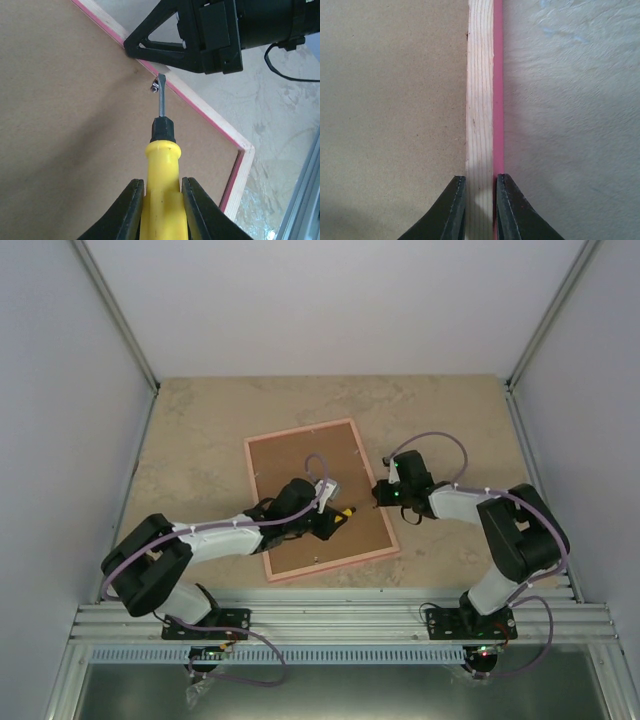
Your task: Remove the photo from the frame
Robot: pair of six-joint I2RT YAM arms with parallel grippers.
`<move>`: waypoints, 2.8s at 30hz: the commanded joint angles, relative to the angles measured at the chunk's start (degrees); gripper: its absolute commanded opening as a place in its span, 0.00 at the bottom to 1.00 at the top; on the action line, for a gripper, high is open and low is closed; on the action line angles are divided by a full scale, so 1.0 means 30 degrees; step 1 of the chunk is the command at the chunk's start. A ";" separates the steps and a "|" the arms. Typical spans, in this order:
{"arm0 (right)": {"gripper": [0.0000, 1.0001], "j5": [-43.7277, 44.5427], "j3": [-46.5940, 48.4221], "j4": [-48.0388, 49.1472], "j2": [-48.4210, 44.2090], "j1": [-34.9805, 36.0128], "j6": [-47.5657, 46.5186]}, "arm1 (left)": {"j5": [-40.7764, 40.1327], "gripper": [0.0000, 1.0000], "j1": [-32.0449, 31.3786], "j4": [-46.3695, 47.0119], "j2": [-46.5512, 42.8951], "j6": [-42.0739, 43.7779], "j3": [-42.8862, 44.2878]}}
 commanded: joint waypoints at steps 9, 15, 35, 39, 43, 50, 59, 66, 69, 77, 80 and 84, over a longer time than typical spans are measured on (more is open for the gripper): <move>0.03 0.1915 -0.1526 0.2109 -0.1592 0.1415 0.4570 | -0.0935 0.00 -0.0702 -0.0636 -0.0150 -0.1681 0.0127; 0.27 0.1512 -0.0934 0.0861 -0.1975 0.1427 0.3411 | -0.1029 0.00 -0.0971 -0.1143 -0.0343 -0.1838 0.0096; 0.41 0.0539 -0.3545 -0.5808 -0.6335 0.2657 0.0684 | -0.1272 0.00 -0.1864 -0.1395 -0.0763 -0.2784 0.0084; 0.39 0.0283 -0.3796 -0.5764 -0.6085 0.2777 0.0625 | -0.1439 0.00 -0.1958 -0.1338 -0.0548 -0.2943 0.0179; 0.32 0.0286 -0.3717 -0.5730 -0.5700 0.3308 0.0700 | -0.1464 0.00 -0.2061 -0.1089 -0.0178 -0.3264 0.0081; 0.17 0.0541 -0.3826 -0.5084 -0.5427 0.3993 0.1690 | -0.1798 0.00 -0.2392 -0.1082 0.0549 -0.3342 0.0397; 0.05 0.0907 -0.4032 -0.4273 -0.5030 0.4616 0.2925 | -0.3017 0.00 -0.2459 -0.1682 0.0877 -0.3581 0.0669; 0.01 0.1257 -0.4542 -0.3769 -0.5476 0.4710 0.3813 | -0.5137 0.00 -0.2460 -0.2030 0.0841 -0.4865 0.0581; 0.01 0.1305 -0.4749 -0.3551 -0.5593 0.4726 0.4030 | -0.5358 0.00 -0.2459 -0.1276 0.0691 -0.5419 0.0392; 0.01 0.1376 -0.5200 -0.3218 -0.6064 0.4708 0.4511 | -0.5373 0.00 -0.2460 -0.0976 0.0205 -0.6509 0.0105; 0.01 0.1479 -0.5241 -0.3408 -0.6357 0.4718 0.4455 | -0.5507 0.00 -0.2460 -0.0931 -0.0835 -0.6734 -0.0415; 0.02 0.1276 -0.5257 -0.3990 -0.6732 0.4710 0.4281 | -0.6401 0.00 -0.2431 -0.1390 -0.2020 -0.6692 -0.0737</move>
